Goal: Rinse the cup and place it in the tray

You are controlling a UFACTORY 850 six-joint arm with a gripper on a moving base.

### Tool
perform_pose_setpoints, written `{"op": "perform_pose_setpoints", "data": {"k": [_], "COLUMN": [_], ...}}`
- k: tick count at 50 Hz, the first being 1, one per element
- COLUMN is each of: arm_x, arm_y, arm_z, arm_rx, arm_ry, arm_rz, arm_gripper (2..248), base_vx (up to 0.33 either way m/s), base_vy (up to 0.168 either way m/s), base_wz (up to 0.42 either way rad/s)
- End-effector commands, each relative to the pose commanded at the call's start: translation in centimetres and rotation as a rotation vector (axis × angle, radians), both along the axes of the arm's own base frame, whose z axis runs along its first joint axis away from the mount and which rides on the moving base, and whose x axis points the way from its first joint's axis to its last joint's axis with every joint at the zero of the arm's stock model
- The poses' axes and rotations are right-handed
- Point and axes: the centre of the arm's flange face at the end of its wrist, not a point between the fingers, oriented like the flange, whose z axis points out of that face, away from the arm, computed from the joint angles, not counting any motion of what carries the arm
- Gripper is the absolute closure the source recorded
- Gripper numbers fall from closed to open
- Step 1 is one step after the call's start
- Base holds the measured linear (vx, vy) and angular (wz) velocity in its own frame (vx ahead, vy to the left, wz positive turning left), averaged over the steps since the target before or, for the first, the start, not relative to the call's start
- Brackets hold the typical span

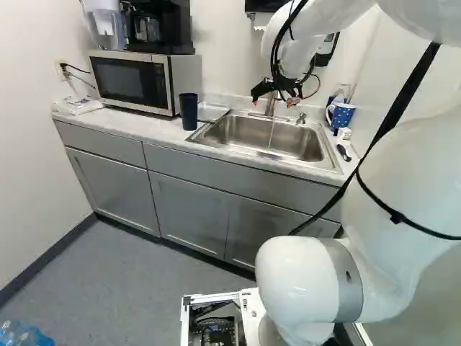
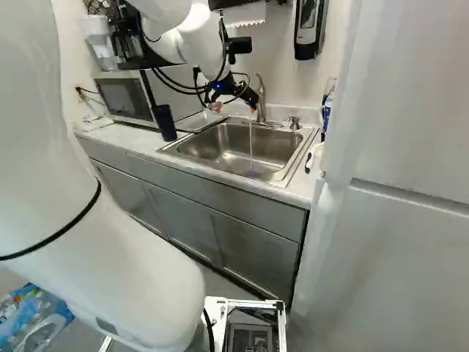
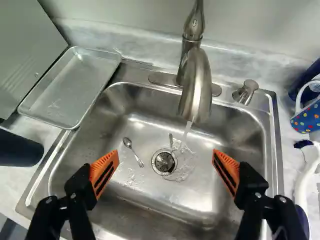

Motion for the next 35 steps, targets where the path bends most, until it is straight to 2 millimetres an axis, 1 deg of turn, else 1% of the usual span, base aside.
{"op": "perform_pose_setpoints", "data": {"k": [23,35], "arm_x": [0.0,-0.1], "arm_y": [0.1,1.4], "arm_z": [0.0,0.0], "arm_rx": [0.000,0.000], "arm_ry": [0.000,0.000], "arm_rz": [0.002,0.029], "arm_gripper": [3,3], "base_vx": [0.000,0.000], "base_vy": [0.000,0.000], "base_wz": [0.000,0.000]}}
